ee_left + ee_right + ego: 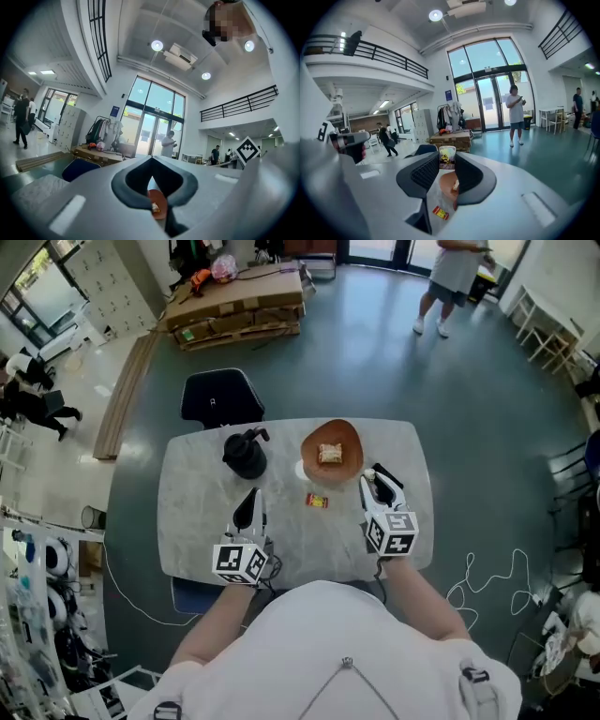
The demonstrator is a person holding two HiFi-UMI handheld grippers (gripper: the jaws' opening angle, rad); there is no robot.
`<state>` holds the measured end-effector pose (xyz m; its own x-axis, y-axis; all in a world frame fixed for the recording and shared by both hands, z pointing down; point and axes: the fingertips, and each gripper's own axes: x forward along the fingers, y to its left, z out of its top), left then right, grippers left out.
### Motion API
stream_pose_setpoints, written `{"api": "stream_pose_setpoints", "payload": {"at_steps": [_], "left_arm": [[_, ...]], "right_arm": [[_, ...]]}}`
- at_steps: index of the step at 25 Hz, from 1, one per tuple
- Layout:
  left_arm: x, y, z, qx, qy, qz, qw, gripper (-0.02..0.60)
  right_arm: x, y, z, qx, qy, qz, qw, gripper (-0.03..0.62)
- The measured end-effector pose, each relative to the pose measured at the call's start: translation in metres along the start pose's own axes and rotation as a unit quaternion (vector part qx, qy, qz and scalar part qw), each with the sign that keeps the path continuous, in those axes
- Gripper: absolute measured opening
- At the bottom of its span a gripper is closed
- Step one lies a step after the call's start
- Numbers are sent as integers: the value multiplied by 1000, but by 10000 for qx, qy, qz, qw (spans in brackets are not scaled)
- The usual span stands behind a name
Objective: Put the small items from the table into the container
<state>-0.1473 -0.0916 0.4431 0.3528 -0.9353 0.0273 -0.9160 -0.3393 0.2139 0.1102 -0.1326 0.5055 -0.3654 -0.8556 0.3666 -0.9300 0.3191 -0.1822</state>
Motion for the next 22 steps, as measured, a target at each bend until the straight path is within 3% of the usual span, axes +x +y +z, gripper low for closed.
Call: {"api": "stream_pose_setpoints", "payload": {"at_steps": [8,22], "left_arm": [[9,-24,17,5,-185,-235,9996,3],[18,-28,12,-45,-113,-293,9995,3]], "right_arm": [[-35,26,58,-26,-827,373,9959,133],[-29,16,50,23,-603,279,9978,133]]}}
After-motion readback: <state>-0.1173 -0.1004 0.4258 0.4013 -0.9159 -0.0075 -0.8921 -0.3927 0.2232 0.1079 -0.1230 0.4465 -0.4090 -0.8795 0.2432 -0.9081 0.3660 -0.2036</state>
